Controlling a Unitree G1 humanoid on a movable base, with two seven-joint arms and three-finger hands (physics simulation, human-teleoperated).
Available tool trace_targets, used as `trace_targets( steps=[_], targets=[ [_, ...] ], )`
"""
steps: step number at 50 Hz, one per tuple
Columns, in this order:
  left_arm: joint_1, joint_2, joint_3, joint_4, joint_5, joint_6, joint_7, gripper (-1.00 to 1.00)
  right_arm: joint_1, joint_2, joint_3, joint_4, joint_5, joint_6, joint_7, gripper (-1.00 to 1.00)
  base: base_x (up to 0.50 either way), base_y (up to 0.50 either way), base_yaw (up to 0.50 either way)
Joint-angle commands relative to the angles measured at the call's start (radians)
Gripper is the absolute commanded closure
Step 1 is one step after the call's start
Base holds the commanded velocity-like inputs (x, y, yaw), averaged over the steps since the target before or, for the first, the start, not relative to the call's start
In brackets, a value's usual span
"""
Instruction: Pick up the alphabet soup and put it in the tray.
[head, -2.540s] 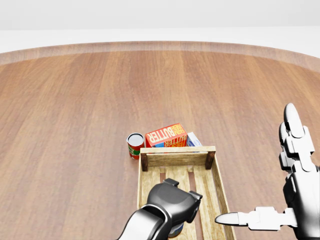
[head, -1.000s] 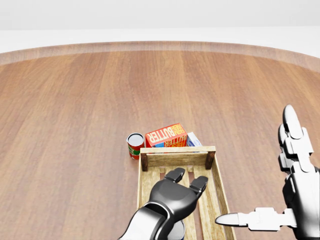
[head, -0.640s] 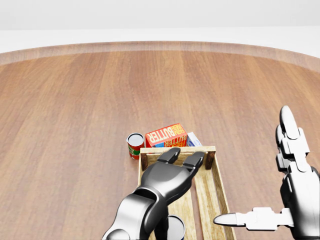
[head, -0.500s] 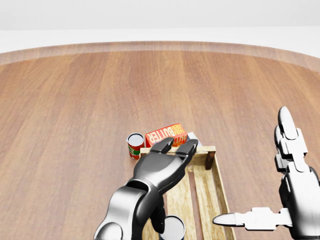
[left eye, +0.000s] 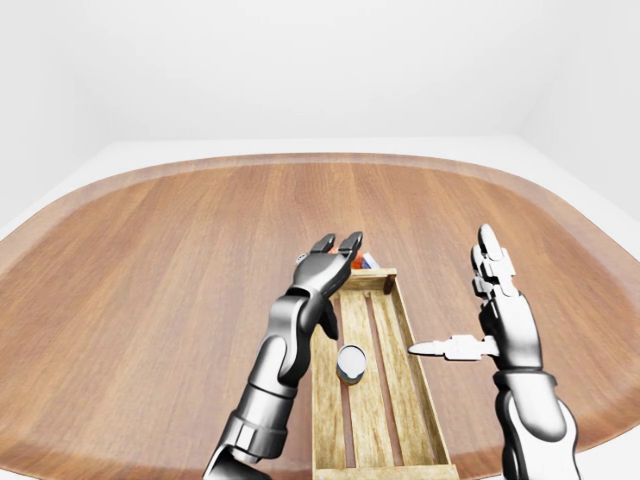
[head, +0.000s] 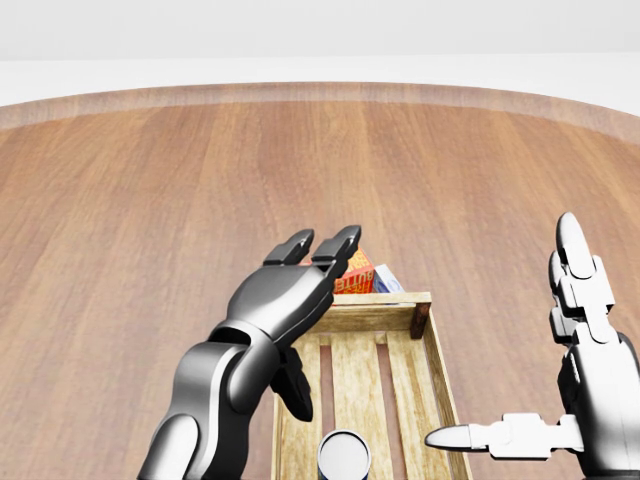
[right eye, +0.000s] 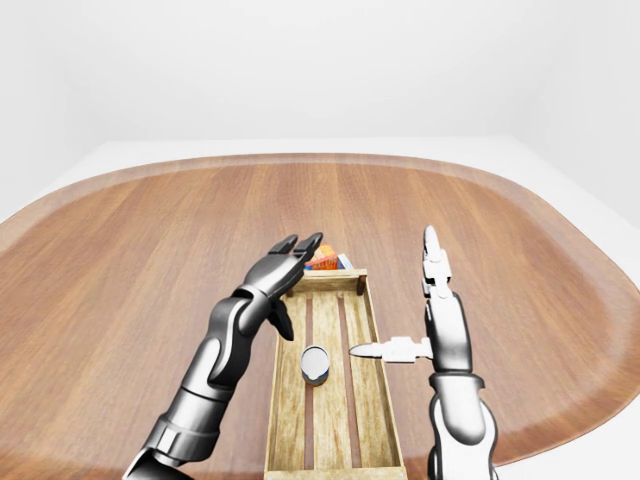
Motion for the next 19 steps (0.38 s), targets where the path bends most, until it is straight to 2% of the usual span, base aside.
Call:
trace_targets(
  steps=[1, 11, 13, 19],
  targets=[
    [-0.011, 0.027, 0.042, 0.001, -0.070, 0.000, 0.039, -1.00, 0.002, 0.000, 0.002, 0.002, -0.003, 0.000, -0.003, -1.00, 0.00, 0.00, 0.00],
    [-0.010, 0.035, 0.074, -0.035, -0.240, 0.000, 0.126, -1.00, 0.003, 0.000, 0.007, 0.008, -0.004, 0.000, -0.011, -1.00, 0.00, 0.00, 0.00],
    [-0.012, 0.029, 0.097, -0.045, -0.313, 0.000, 0.163, -1.00, 0.002, 0.000, 0.008, 0.013, -0.005, 0.000, -0.014, -1.00, 0.00, 0.00, 0.00],
    [0.015, 0.040, 0.099, -0.081, -0.448, 0.000, 0.239, -1.00, -0.002, 0.000, 0.015, 0.027, -0.006, 0.000, -0.025, -1.00, 0.00, 0.00, 0.00]
  ],
)
